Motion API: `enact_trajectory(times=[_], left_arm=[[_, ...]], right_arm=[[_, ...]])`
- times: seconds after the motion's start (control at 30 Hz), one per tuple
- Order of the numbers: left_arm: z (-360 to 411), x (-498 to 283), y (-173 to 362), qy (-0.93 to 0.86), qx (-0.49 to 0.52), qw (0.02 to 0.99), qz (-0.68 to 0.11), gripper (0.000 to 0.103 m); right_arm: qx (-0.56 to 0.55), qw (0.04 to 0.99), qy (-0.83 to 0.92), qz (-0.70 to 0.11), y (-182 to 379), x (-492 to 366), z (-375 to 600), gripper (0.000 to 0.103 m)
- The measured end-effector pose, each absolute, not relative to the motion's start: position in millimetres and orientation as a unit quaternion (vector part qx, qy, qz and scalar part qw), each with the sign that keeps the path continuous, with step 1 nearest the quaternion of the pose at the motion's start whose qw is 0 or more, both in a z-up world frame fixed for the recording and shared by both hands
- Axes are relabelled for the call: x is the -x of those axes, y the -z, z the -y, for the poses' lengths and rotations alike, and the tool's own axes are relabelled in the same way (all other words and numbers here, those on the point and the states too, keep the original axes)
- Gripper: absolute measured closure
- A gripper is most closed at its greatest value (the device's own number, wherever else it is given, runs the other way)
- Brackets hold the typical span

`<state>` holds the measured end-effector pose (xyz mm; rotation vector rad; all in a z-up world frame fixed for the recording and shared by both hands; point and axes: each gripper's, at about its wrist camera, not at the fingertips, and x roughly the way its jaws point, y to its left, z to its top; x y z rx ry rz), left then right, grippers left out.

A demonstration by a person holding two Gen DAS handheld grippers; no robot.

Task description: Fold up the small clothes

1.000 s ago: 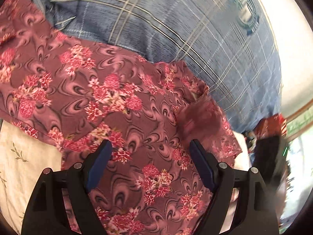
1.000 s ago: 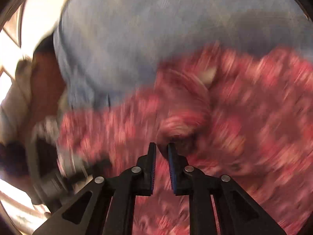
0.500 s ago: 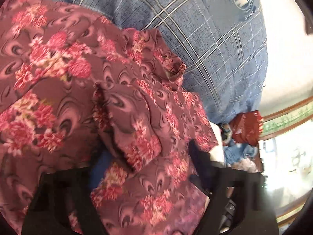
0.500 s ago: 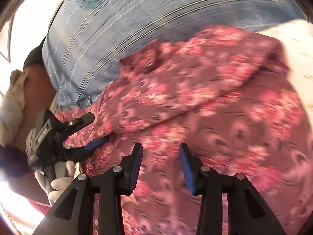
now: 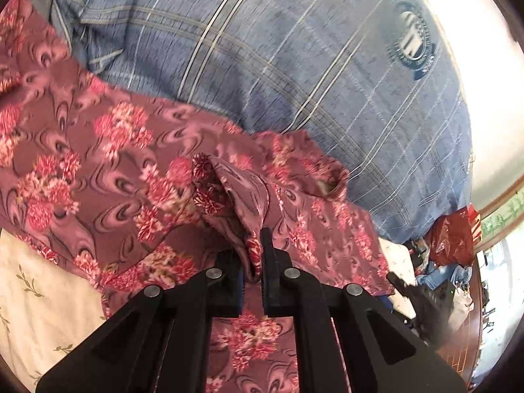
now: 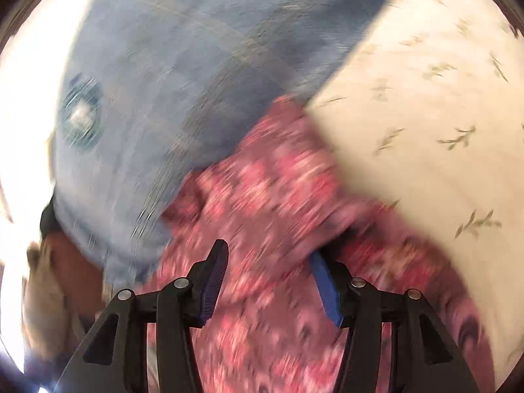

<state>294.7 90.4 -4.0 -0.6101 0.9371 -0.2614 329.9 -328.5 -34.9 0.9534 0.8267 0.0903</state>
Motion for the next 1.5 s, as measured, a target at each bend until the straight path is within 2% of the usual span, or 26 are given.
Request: enact_trajectory(times=[0.03, 0.07, 0.1, 0.13, 0.2, 0.23, 0.3, 0.4, 0.53, 0.63, 0.77, 0.93, 1.0, 1.07, 1.1, 1.3, 1.4, 1.43, 1.47, 1.5], left_arm=[[-91.9, -294.2, 4.8, 0.127, 0.29, 0.838, -0.443, 0.098], [-92.8, -293.9, 3.8, 0.129, 0.289, 0.838, -0.444, 0.098], [-94.7, -292.0, 4.5, 0.123, 0.285, 0.839, -0.447, 0.092], [-97.0, -292.7, 6.5, 0.112, 0.276, 0.838, -0.458, 0.081], [-98.6, -298.5, 20.6, 0.078, 0.249, 0.831, -0.491, 0.066], [-97.9, -301.8, 31.4, 0.059, 0.235, 0.824, -0.512, 0.066], [-100.1, -301.1, 31.9, 0.065, 0.236, 0.823, -0.513, 0.066], [-119.7, -293.4, 11.1, 0.074, 0.261, 0.829, -0.489, 0.065], [-150.9, -281.3, -8.2, 0.063, 0.302, 0.843, -0.441, 0.048], [-149.1, -285.3, 3.3, 0.078, 0.308, 0.828, -0.463, 0.048], [-137.8, -294.0, 18.8, 0.071, 0.296, 0.808, -0.504, 0.05], [-174.2, -281.1, -6.9, 0.032, 0.319, 0.829, -0.459, 0.048], [-187.5, -272.8, -13.9, 0.006, 0.323, 0.834, -0.448, 0.048], [-210.1, -268.5, -19.5, -0.024, 0.335, 0.834, -0.437, 0.047], [-221.8, -264.4, -21.5, -0.04, 0.34, 0.835, -0.431, 0.047], [-284.7, -241.0, -27.9, -0.099, 0.385, 0.825, -0.403, 0.043], [-304.2, -233.9, -28.4, -0.092, 0.41, 0.82, -0.388, 0.043], [-308.4, -232.7, -28.8, -0.095, 0.41, 0.821, -0.385, 0.041], [-312.5, -231.6, -28.2, -0.099, 0.409, 0.822, -0.383, 0.038], [-313.5, -232.3, -25.6, -0.102, 0.409, 0.821, -0.385, 0.033]], right_arm=[[-0.466, 0.799, -0.038, -0.378, 37.6, -332.9, 334.1, 0.082], [-0.481, 0.797, -0.042, -0.363, 35.7, -333.9, 339.3, 0.099], [-0.483, 0.803, -0.044, -0.345, 30.3, -332.1, 343.2, 0.099], [-0.477, 0.816, -0.039, -0.325, 23.5, -327.5, 346.5, 0.099], [-0.456, 0.83, -0.024, -0.321, 20.2, -323.5, 349.3, 0.099], [-0.437, 0.83, -0.006, -0.347, 26.8, -325.2, 349.4, 0.096], [-0.421, 0.817, 0.009, -0.393, 43.8, -325.1, 350.0, 0.099], [-0.416, 0.825, 0.004, -0.384, 36.9, -307.4, 347.8, 0.091], [-0.363, 0.85, -0.032, -0.38, 11.8, -297.9, 311.5, 0.089], [-0.31, 0.868, -0.084, -0.38, -7.4, -309.8, 261.7, 0.083], [-0.229, 0.879, -0.15, -0.391, -19.1, -333.5, 176.4, 0.083], [-0.172, 0.867, -0.212, -0.416, -7.9, -355.0, 95.6, 0.084], [-0.153, 0.854, -0.221, -0.446, 12.6, -361.3, 73.1, 0.084], [-0.134, 0.845, -0.211, -0.473, 36.8, -366.4, 61.8, 0.084], [-0.149, 0.861, -0.218, -0.435, 37.2, -359.9, 65.9, 0.084], [-0.204, 0.843, -0.239, -0.437, 45.8, -359.5, 82.9, 0.083], [-0.178, 0.851, -0.22, -0.443, 37.9, -356.6, 76.4, 0.083], [-0.151, 0.858, -0.216, -0.441, 35.7, -356.1, 67.7, 0.075], [-0.133, 0.861, -0.22, -0.439, 34.9, -355.1, 59.9, 0.064], [-0.121, 0.863, -0.227, -0.435, 34.7, -356.5, 52.2, 0.059]])
